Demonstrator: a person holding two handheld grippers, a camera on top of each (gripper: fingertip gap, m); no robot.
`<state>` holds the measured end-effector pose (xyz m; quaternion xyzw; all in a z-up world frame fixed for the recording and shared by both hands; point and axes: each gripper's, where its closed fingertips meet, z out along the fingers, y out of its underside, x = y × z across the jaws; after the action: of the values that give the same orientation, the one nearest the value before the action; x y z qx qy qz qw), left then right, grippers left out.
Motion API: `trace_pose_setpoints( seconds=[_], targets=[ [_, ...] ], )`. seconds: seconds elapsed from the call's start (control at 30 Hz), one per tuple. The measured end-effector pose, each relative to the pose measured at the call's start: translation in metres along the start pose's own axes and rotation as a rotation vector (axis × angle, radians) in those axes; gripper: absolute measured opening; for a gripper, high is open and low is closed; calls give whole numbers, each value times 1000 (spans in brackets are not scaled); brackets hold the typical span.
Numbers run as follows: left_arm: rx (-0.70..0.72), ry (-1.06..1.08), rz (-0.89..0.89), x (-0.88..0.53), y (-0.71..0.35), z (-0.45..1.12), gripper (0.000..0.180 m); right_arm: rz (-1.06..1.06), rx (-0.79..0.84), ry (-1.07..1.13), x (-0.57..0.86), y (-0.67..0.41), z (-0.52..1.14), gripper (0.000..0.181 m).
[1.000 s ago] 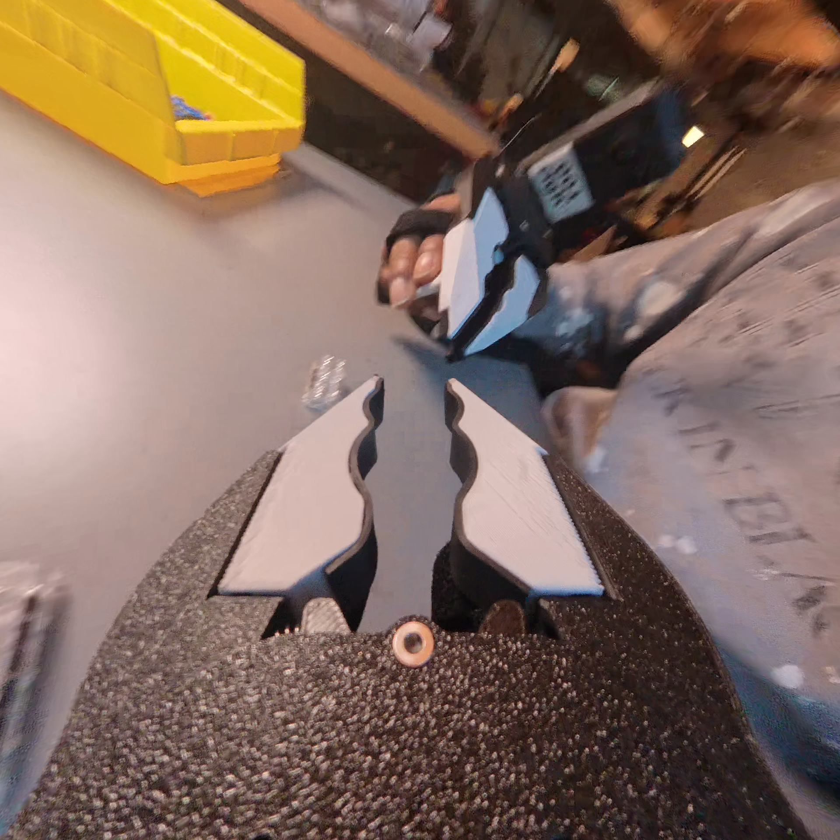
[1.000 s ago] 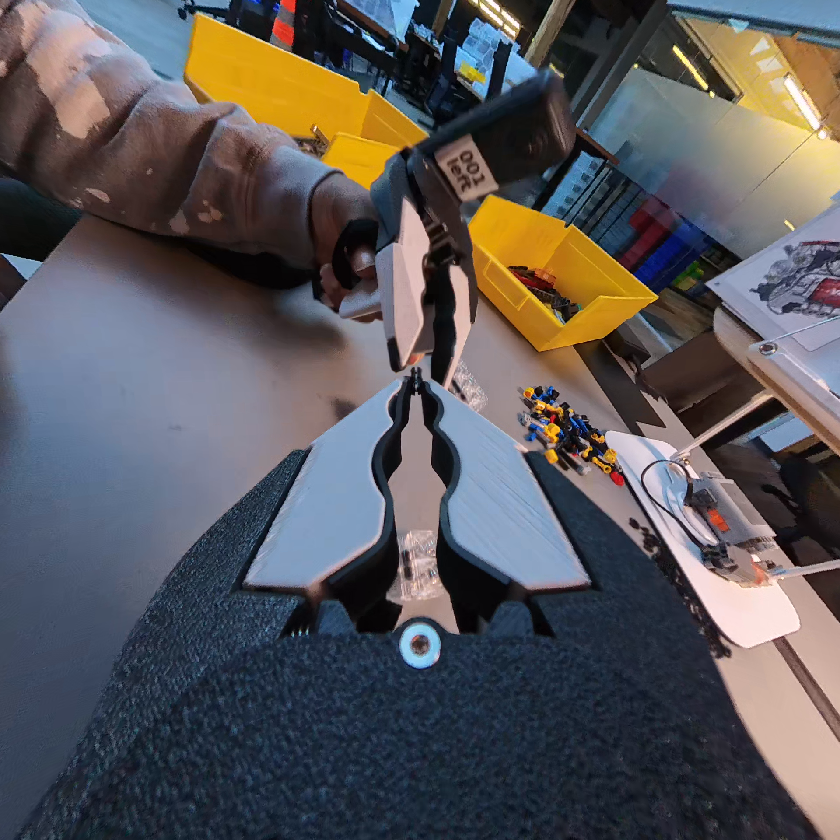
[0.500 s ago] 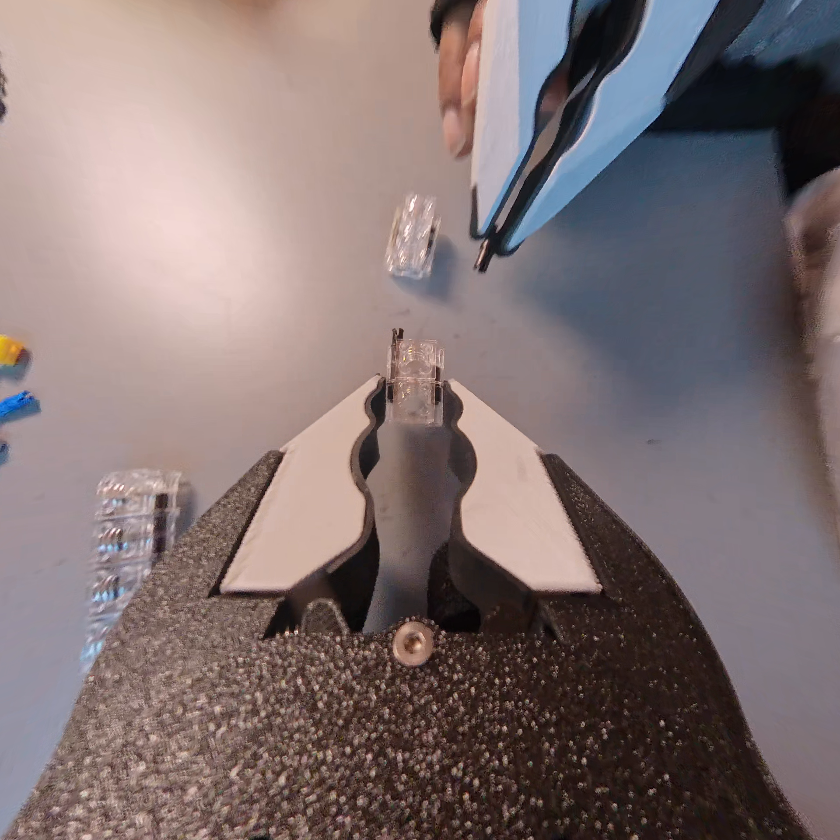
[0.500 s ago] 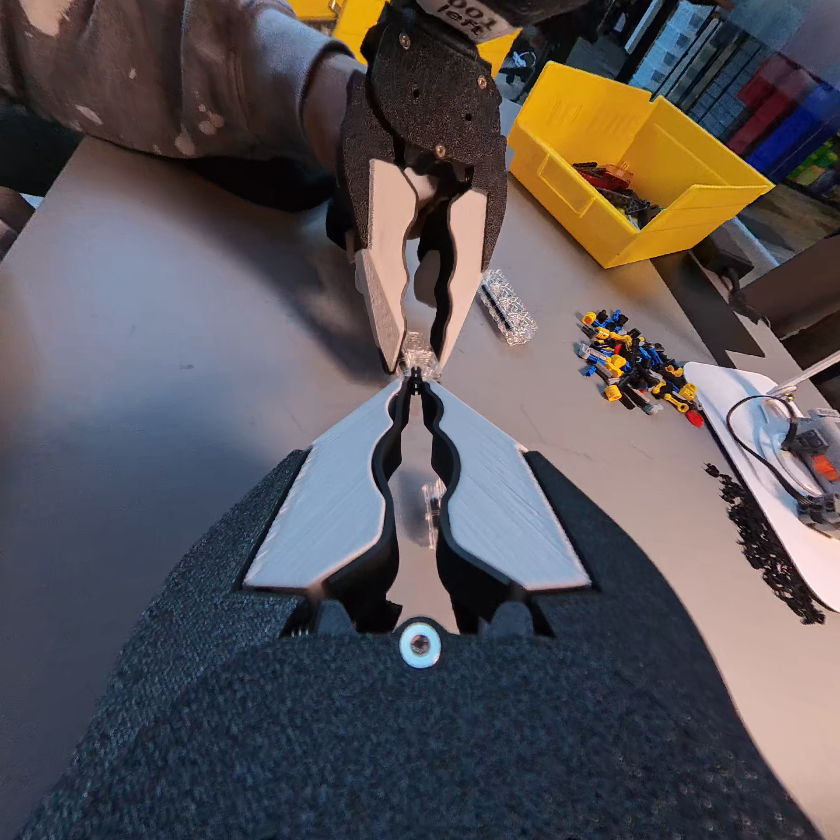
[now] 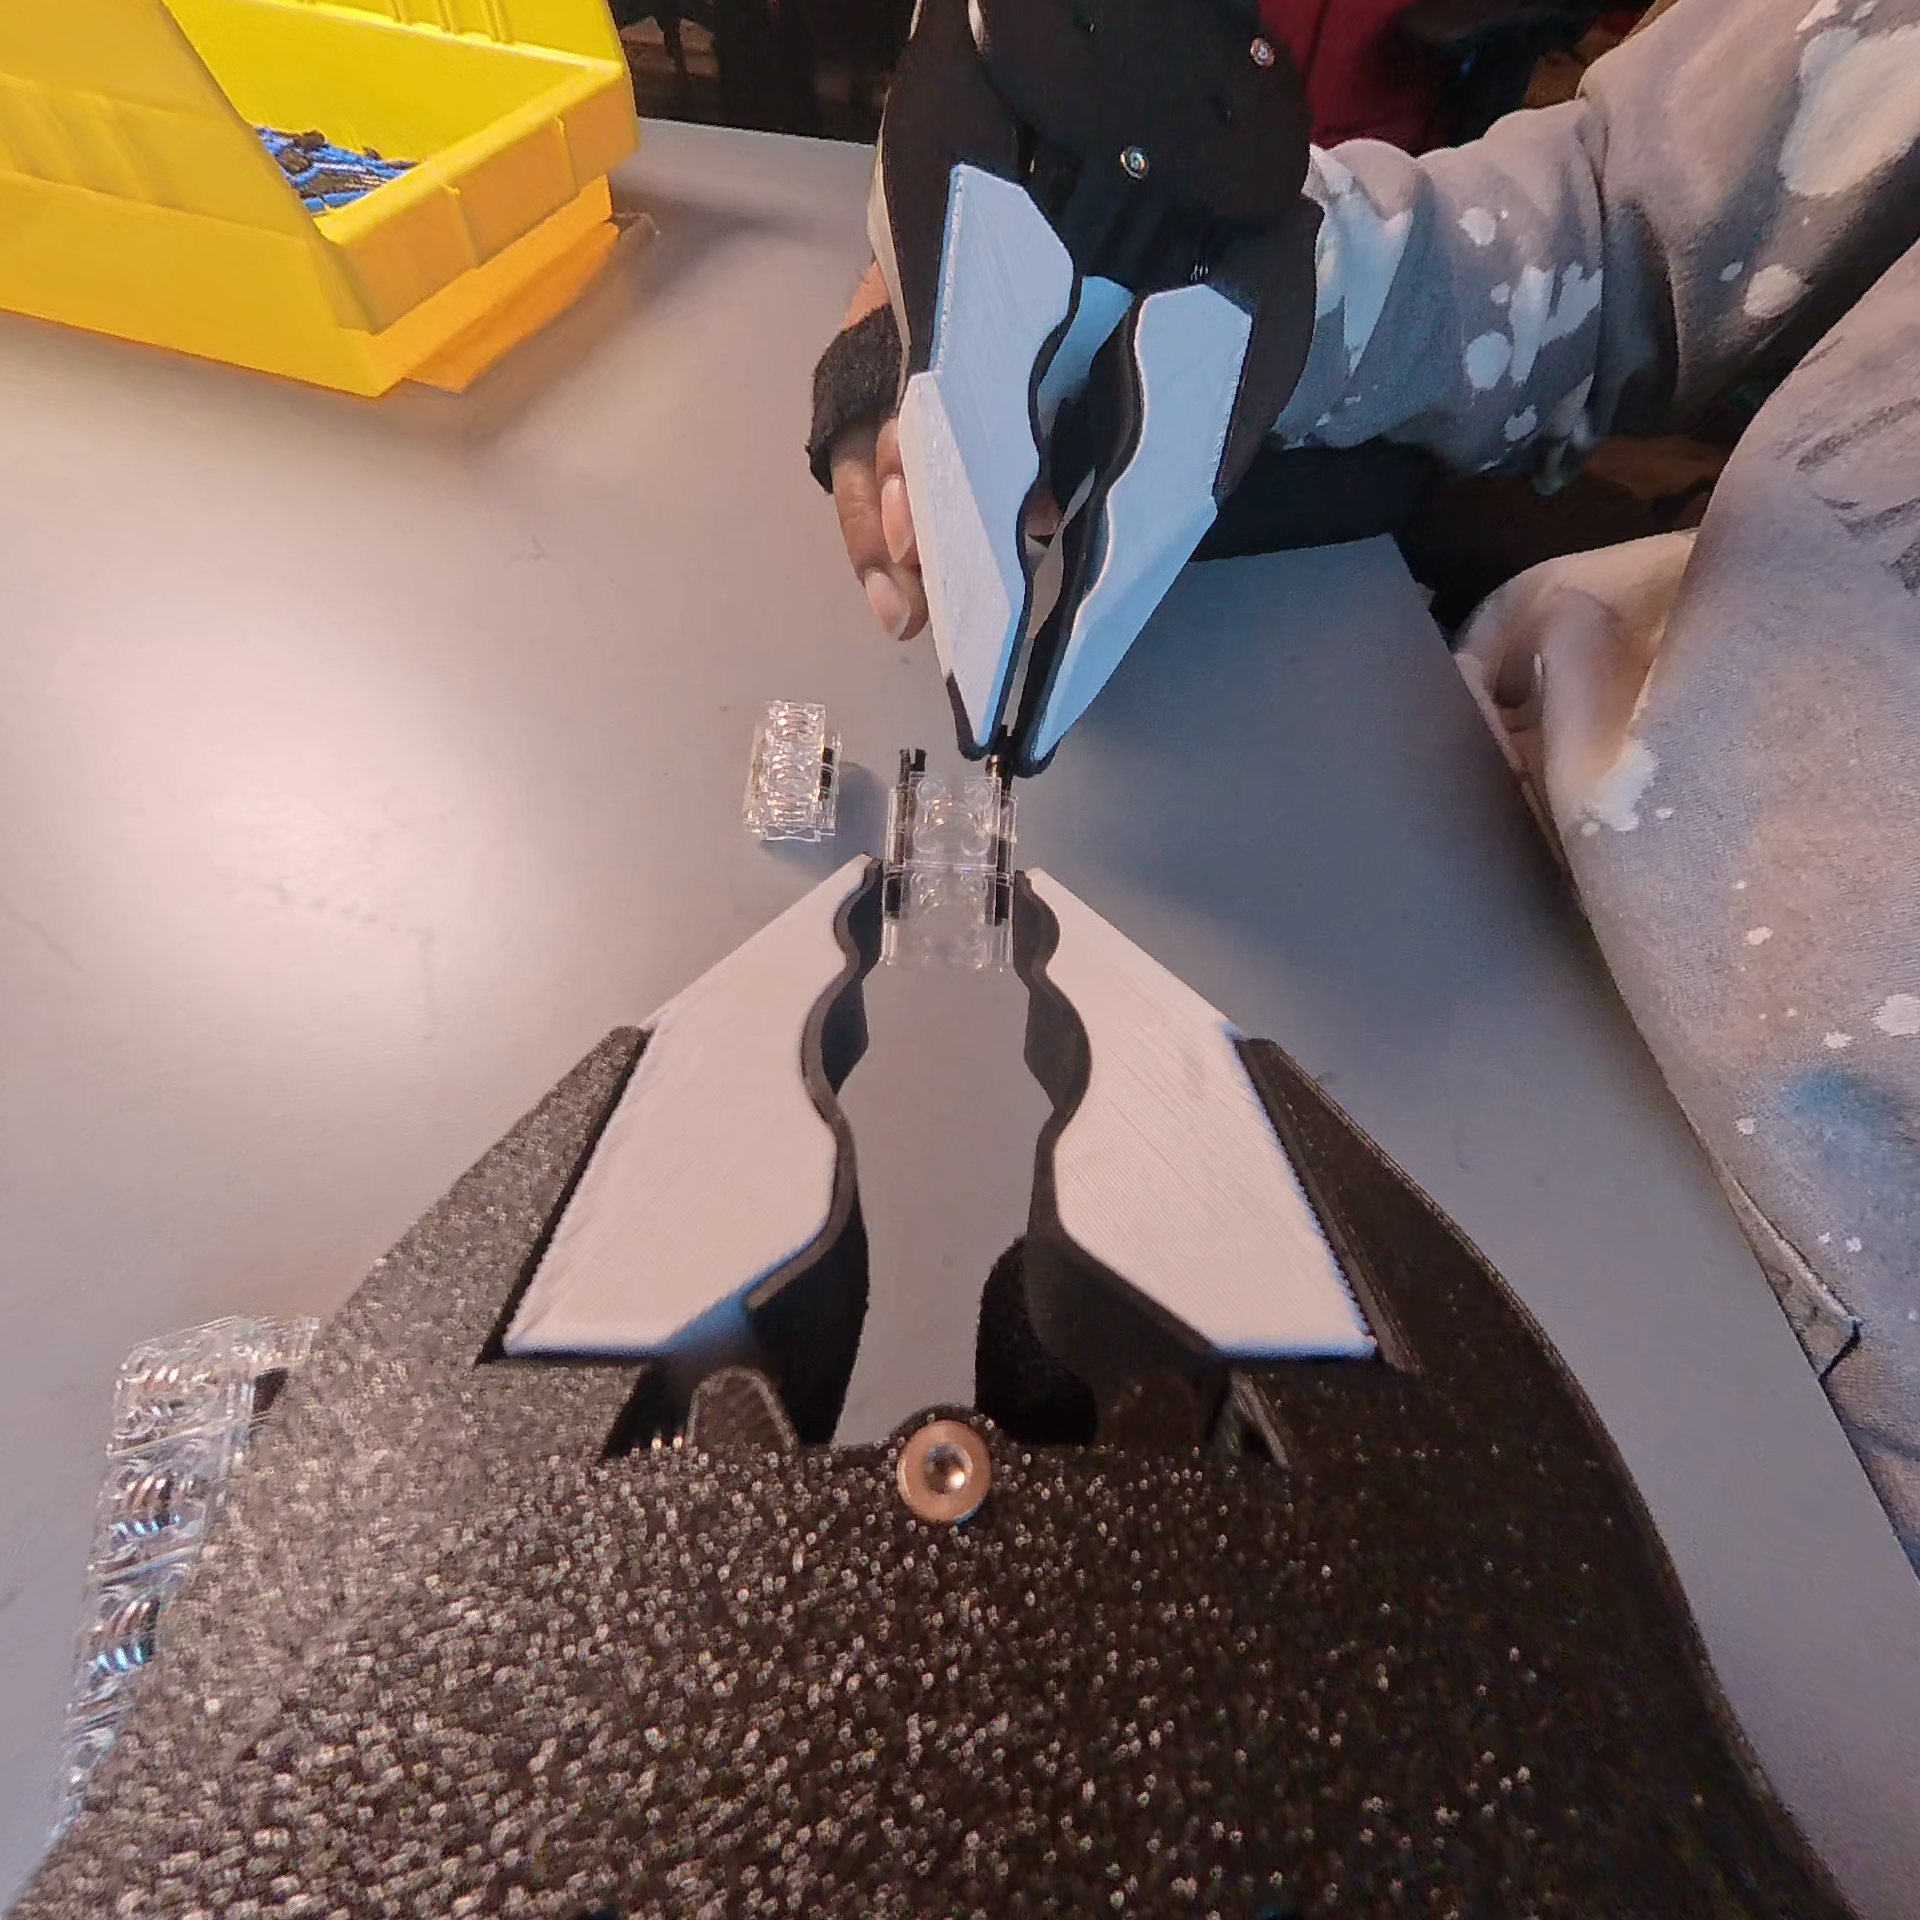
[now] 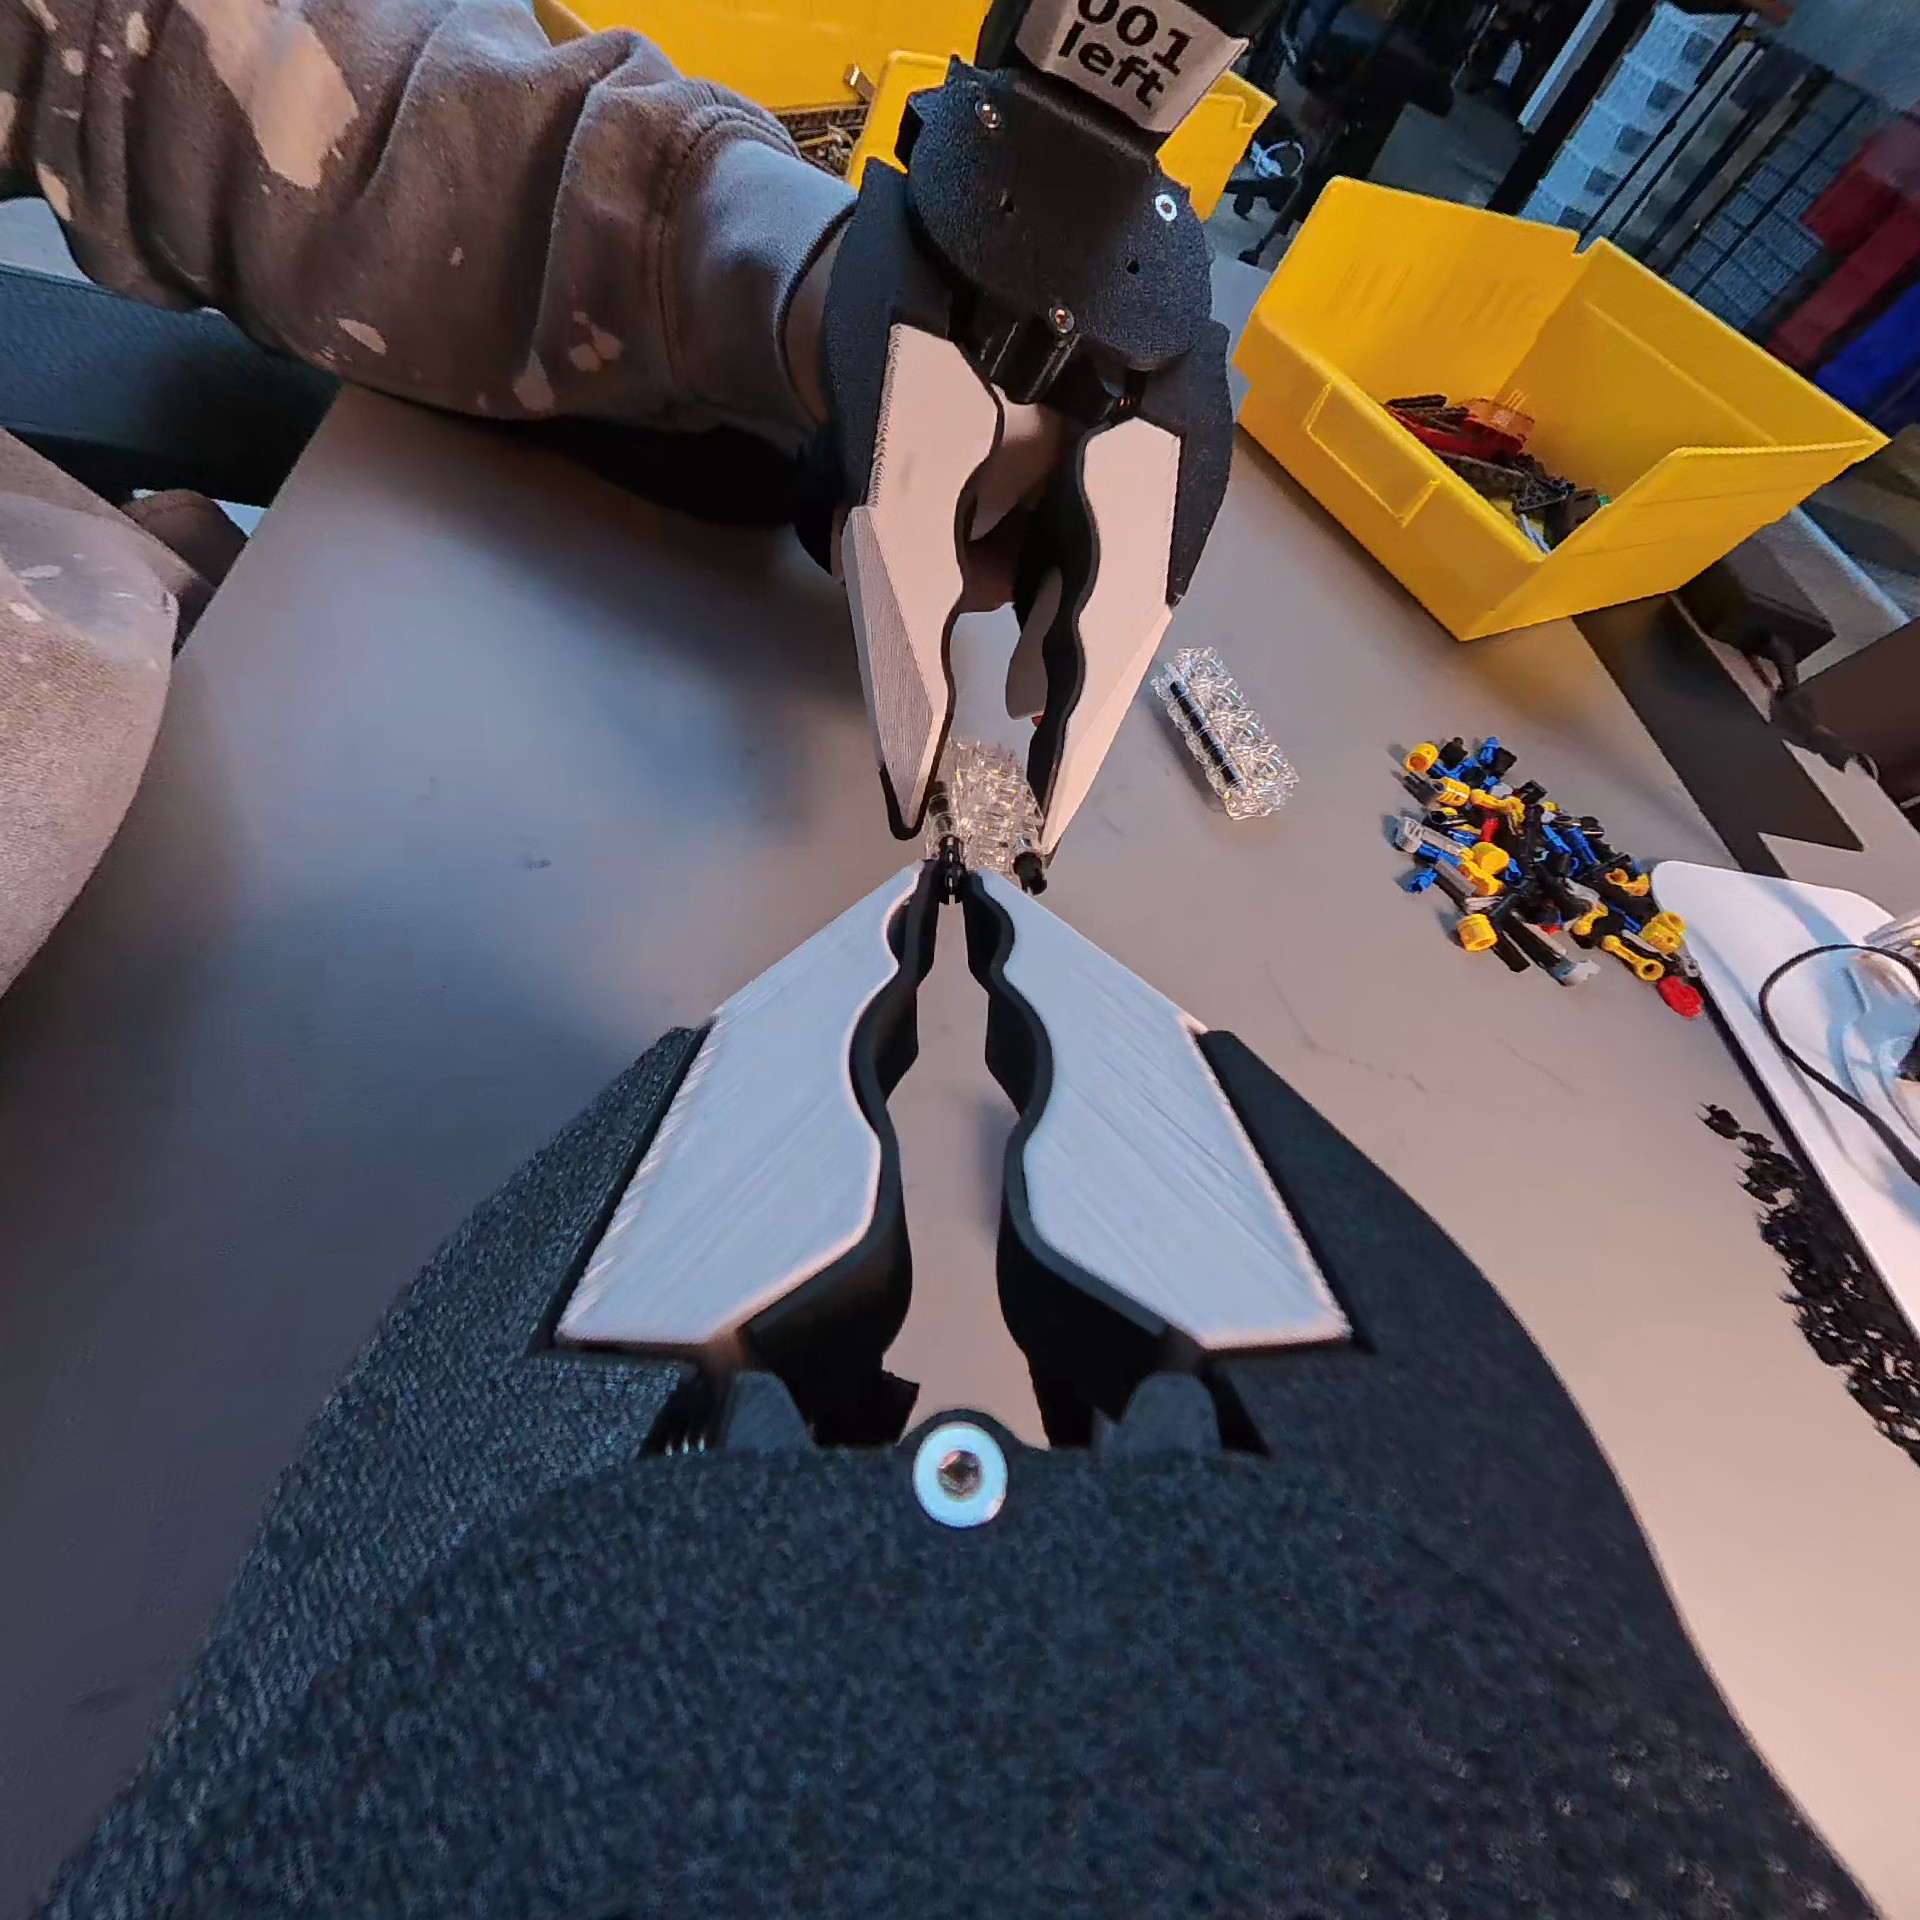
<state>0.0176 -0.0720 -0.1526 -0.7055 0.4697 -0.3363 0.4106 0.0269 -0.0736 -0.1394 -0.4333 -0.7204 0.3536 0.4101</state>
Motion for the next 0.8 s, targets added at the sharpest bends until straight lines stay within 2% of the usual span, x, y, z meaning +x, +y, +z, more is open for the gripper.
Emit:
trace_pose_setpoints(
  seconds=[0.4, 0.5, 0.63, 0.8],
  targets=[
    [-152, -94, 74, 1, 15, 19, 21, 128, -88, -100, -8, 14, 1, 4],
    [-94, -83, -9, -1, 8, 18, 21, 174, -55, -78, -2, 9, -2, 4],
    [73, -10, -147, 1, -18, 11, 21, 351, 72, -121, 8, -9, -14, 3],
    [97, 17, -190, 6, -21, 14, 21, 513, 100, -204, 5, -9, -16, 4]
  ],
)
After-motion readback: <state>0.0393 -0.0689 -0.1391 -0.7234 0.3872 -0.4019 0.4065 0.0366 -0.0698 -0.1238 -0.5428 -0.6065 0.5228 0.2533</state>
